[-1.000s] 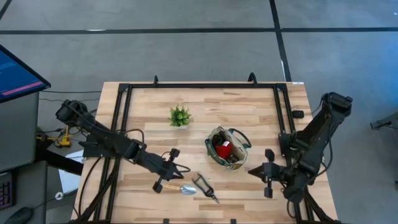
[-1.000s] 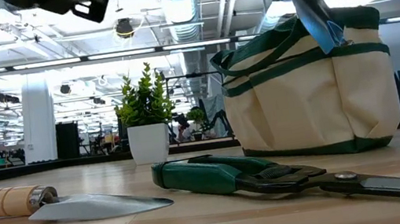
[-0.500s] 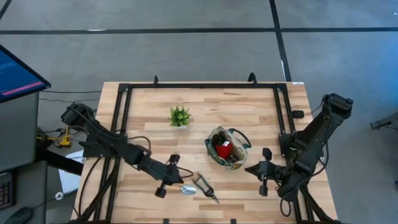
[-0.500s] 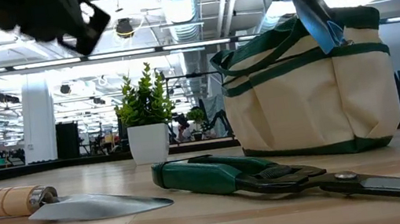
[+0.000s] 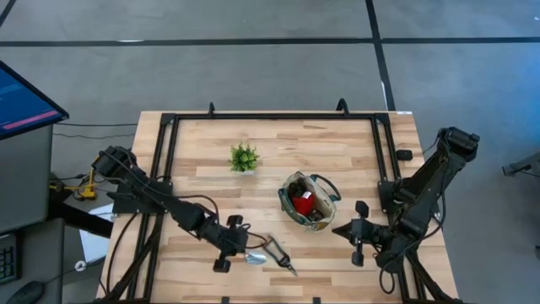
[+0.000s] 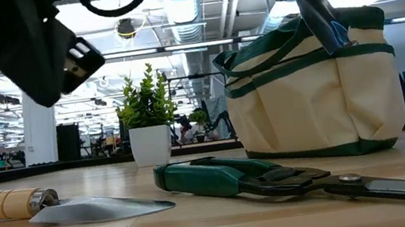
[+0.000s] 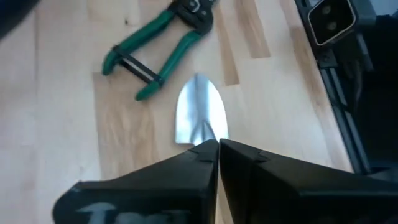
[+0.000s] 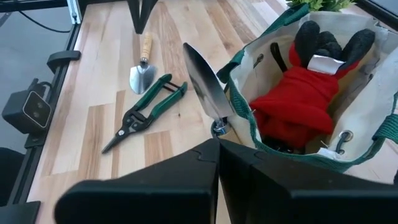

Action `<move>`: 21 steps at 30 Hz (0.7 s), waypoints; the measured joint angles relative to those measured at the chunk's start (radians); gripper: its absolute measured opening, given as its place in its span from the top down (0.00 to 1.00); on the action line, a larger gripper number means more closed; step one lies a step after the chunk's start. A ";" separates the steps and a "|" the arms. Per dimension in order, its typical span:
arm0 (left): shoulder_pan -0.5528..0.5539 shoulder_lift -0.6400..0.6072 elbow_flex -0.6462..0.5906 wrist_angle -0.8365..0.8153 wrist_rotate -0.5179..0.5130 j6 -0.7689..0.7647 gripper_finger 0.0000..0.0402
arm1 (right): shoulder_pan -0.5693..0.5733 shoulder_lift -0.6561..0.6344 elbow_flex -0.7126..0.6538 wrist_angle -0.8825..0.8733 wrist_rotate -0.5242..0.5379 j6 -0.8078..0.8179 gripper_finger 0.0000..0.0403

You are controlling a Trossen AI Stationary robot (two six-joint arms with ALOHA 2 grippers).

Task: Pick & Place Garden tools in Gardening bag
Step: Put the brown trowel into the white gardening bag

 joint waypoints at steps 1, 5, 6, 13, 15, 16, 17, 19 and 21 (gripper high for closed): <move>-0.001 0.000 0.000 0.000 0.008 -0.006 0.99 | -0.001 0.000 0.000 0.000 0.000 0.000 1.00; -0.004 0.000 0.000 0.000 0.014 -0.007 0.97 | -0.001 0.000 0.000 -0.001 0.000 0.000 1.00; -0.004 0.000 0.000 0.000 0.014 -0.007 0.95 | -0.001 0.000 0.000 -0.001 0.000 0.000 1.00; -0.013 0.000 -0.006 -0.024 0.014 -0.024 0.77 | -0.001 0.000 0.000 -0.001 -0.003 0.000 1.00; -0.013 0.000 -0.020 -0.038 0.017 -0.058 0.72 | -0.001 0.000 0.000 -0.001 -0.003 0.000 1.00; -0.013 0.000 -0.030 -0.038 0.026 -0.074 0.71 | -0.001 0.000 0.000 -0.001 -0.003 0.000 1.00; -0.015 0.000 -0.041 -0.037 0.036 -0.095 0.69 | -0.001 0.000 0.000 -0.001 -0.003 0.000 1.00; -0.019 0.000 -0.067 -0.037 0.042 -0.134 0.68 | -0.001 0.000 0.000 -0.002 -0.003 -0.001 1.00; -0.026 0.000 -0.089 -0.037 0.042 -0.165 0.67 | -0.001 0.000 0.000 -0.002 -0.003 -0.002 1.00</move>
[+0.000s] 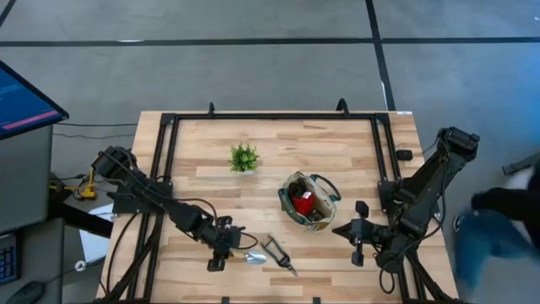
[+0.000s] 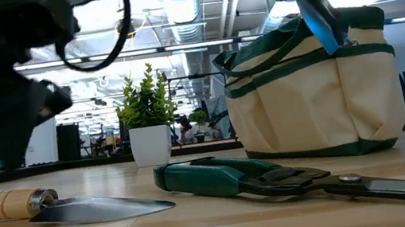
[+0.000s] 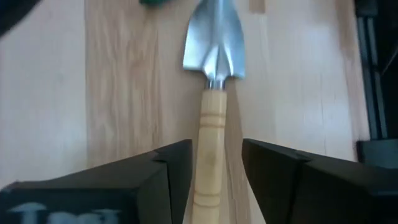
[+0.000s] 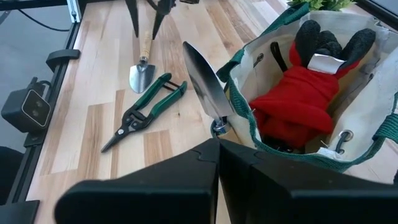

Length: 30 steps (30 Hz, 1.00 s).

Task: Pick & Place Garden tools in Gardening bag
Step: Put the brown trowel into the white gardening bag

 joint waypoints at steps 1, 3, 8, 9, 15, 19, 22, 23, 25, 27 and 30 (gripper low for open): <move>-0.004 0.000 -0.006 0.001 0.000 -0.007 0.68 | 0.000 0.000 0.000 -0.001 0.000 0.000 1.00; -0.014 0.000 -0.014 0.004 0.000 -0.009 0.68 | 0.000 0.000 0.000 -0.009 0.000 0.000 1.00; -0.039 0.000 -0.036 0.020 -0.003 -0.010 0.69 | 0.000 0.000 0.000 -0.015 0.000 0.001 1.00; -0.044 0.000 -0.039 0.019 -0.013 -0.010 0.69 | 0.000 0.000 0.000 -0.015 0.000 0.001 1.00; -0.052 0.000 -0.061 0.023 -0.079 -0.010 0.68 | -0.001 0.000 0.000 -0.015 0.003 0.001 1.00; -0.052 0.000 -0.069 0.029 -0.080 -0.010 0.68 | -0.001 0.000 0.000 -0.013 0.003 0.003 1.00; -0.057 0.000 -0.069 0.031 -0.081 -0.010 0.68 | -0.001 0.000 0.000 -0.012 0.003 0.011 1.00; -0.059 0.000 -0.069 0.033 -0.080 -0.010 0.68 | -0.001 0.000 0.000 -0.011 0.003 0.011 1.00; -0.063 0.000 -0.069 0.035 -0.080 -0.010 0.68 | -0.001 0.000 0.000 -0.012 0.004 0.011 1.00; -0.065 0.000 -0.069 0.035 -0.080 -0.010 0.68 | -0.001 0.000 0.000 -0.012 0.004 0.011 1.00; -0.066 0.017 -0.069 0.039 -0.082 -0.016 0.68 | 0.000 0.000 0.000 -0.011 0.004 0.011 1.00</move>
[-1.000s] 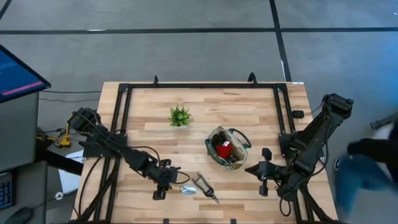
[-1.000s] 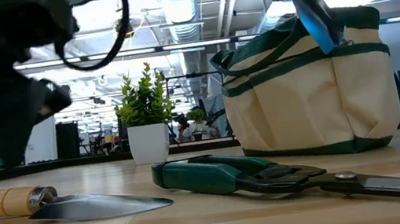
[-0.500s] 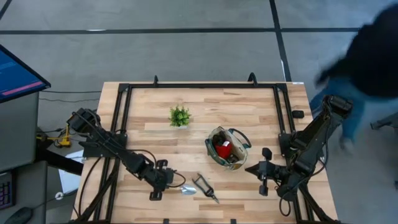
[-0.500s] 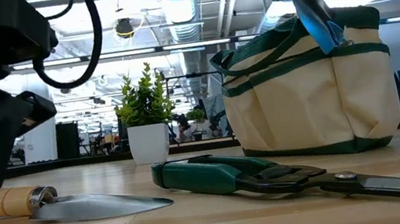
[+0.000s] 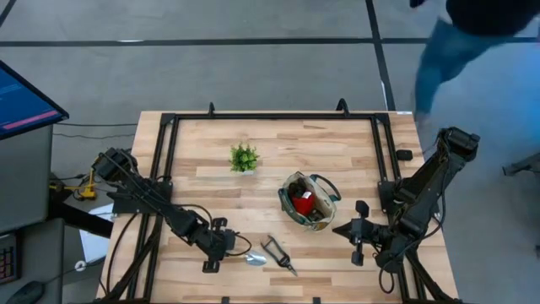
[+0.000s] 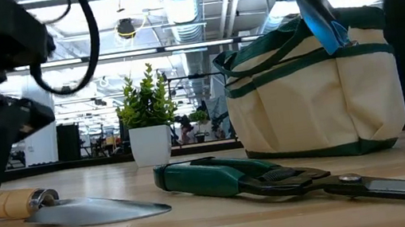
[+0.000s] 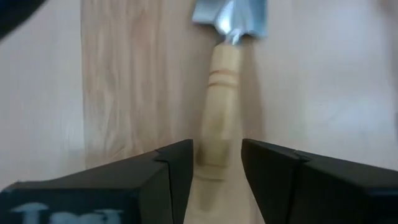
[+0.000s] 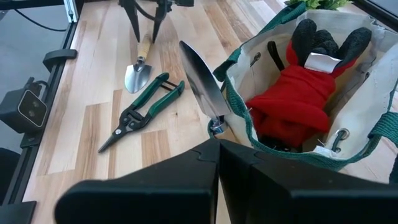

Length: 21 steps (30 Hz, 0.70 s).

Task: Pick & Place Garden tools in Gardening bag
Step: Put the brown trowel into the white gardening bag

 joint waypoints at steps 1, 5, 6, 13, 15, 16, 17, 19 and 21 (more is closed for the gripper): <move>0.000 0.011 0.000 -0.002 -0.001 -0.008 0.68 | 0.000 0.000 0.000 0.000 0.000 0.000 1.00; 0.000 0.062 0.005 0.011 -0.018 -0.013 0.68 | 0.000 0.000 0.000 0.001 0.000 0.000 1.00; 0.000 0.068 0.005 0.014 -0.018 -0.016 0.68 | 0.000 0.000 0.000 0.004 0.000 0.000 1.00; 0.000 0.045 0.002 0.027 -0.022 -0.033 0.69 | 0.000 0.000 0.000 0.016 0.000 0.000 1.00; 0.000 0.043 0.002 0.026 -0.023 -0.033 0.70 | 0.000 0.000 0.000 0.016 0.000 0.000 1.00; 0.000 0.043 0.001 0.026 -0.025 -0.034 0.71 | 0.000 0.000 0.000 0.016 0.000 0.000 1.00; 0.000 0.043 0.001 0.026 -0.031 -0.034 0.73 | 0.000 0.000 0.000 0.016 0.001 0.000 1.00; 0.000 0.043 0.001 0.027 -0.035 -0.033 0.76 | 0.000 0.000 0.000 0.016 0.000 0.000 1.00; 0.000 0.043 0.000 0.027 -0.041 -0.034 0.80 | 0.000 0.000 0.000 0.016 0.000 0.000 1.00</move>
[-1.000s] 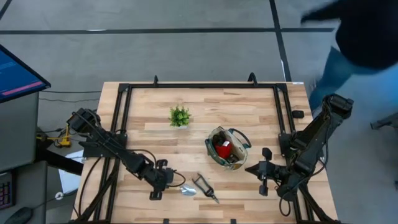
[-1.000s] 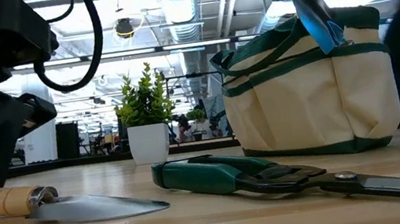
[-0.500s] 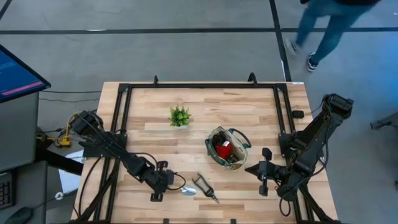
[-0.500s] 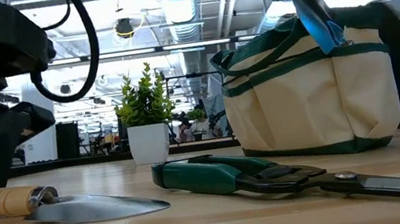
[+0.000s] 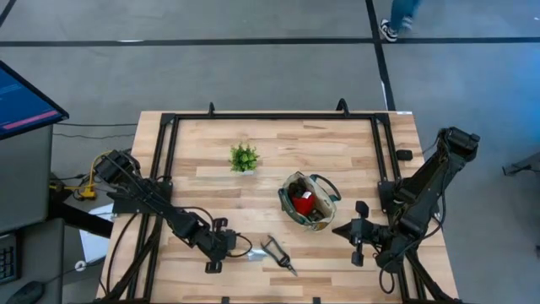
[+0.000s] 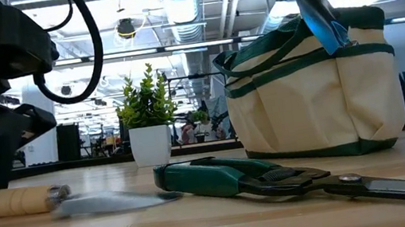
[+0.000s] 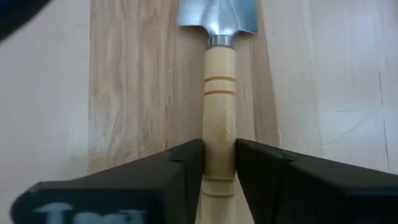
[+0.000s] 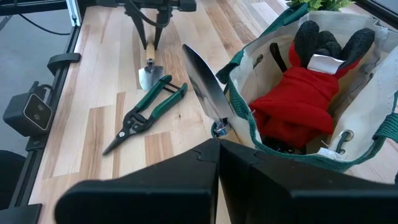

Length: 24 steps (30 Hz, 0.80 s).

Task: Pick & Place Garden tools in Gardening bag
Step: Put the brown trowel into the white gardening bag

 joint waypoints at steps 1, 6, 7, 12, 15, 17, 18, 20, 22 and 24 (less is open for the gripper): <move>0.000 0.000 0.000 0.000 0.000 0.000 0.82 | 0.000 0.000 0.000 0.000 0.000 0.000 1.00; 0.000 -0.001 0.000 0.000 0.000 0.000 0.86 | 0.000 0.000 0.000 0.000 0.000 0.000 1.00; -0.001 -0.001 0.000 0.001 0.001 0.000 0.86 | 0.000 0.000 0.000 0.000 0.000 0.000 1.00; -0.008 -0.006 0.000 -0.001 0.043 0.024 0.85 | 0.000 0.000 0.000 0.000 0.000 0.000 1.00; -0.013 -0.019 -0.002 -0.010 0.064 0.024 0.86 | 0.000 0.000 0.000 0.000 0.000 0.000 1.00; -0.018 -0.044 -0.004 -0.030 0.080 0.024 0.86 | 0.000 0.000 0.000 0.001 0.000 0.000 1.00; -0.018 -0.061 -0.004 -0.033 0.080 0.024 0.86 | 0.000 0.000 0.000 0.002 0.000 0.000 1.00; -0.021 -0.103 -0.003 -0.064 0.076 0.024 0.86 | 0.000 0.000 0.000 0.006 0.000 0.000 1.00; -0.029 -0.149 -0.003 -0.106 0.038 0.024 0.86 | 0.000 0.000 0.000 0.008 0.000 0.000 1.00; -0.031 -0.194 -0.003 -0.120 -0.012 0.030 0.86 | 0.000 0.000 0.000 0.010 0.000 0.000 1.00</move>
